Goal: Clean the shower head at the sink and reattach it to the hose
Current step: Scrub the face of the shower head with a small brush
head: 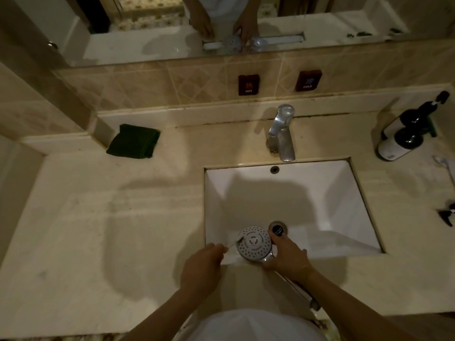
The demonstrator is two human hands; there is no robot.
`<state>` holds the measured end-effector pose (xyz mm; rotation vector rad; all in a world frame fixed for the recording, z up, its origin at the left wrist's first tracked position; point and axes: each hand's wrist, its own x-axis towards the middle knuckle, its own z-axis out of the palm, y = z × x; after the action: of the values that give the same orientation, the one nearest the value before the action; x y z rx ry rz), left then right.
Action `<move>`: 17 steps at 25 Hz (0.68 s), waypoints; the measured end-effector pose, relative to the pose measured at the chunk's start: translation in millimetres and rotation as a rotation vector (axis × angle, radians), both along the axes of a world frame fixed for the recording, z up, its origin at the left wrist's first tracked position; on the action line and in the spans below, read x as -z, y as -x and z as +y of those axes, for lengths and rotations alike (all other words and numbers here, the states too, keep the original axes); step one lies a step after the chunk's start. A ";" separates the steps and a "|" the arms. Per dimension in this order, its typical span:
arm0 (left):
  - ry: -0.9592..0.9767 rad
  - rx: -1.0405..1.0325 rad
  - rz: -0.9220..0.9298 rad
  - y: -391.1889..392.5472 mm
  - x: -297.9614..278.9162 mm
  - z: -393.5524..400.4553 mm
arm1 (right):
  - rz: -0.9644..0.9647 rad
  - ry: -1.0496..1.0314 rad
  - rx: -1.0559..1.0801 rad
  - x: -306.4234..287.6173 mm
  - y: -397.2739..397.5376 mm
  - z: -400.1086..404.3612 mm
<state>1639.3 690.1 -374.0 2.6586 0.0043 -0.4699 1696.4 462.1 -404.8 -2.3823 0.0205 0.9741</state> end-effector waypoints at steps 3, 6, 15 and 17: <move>0.020 0.049 0.000 9.5 6.0 0.7 | -0.004 0.001 0.002 1.7 -0.2 -0.1; 0.048 -0.043 -0.022 11.1 8.3 0.2 | 0.005 0.014 0.007 2.3 -2.1 -0.8; -0.039 0.039 -0.116 4.4 13.1 27.0 | 0.005 0.005 0.017 1.6 -1.9 -1.2; -0.050 -0.190 -0.162 -13.3 12.0 57.3 | 0.006 0.020 0.018 1.3 -1.7 0.5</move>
<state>1652.6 747.4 -386.1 2.7034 0.2195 -0.1944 1698.1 462.6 -406.1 -2.3934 0.0549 0.9773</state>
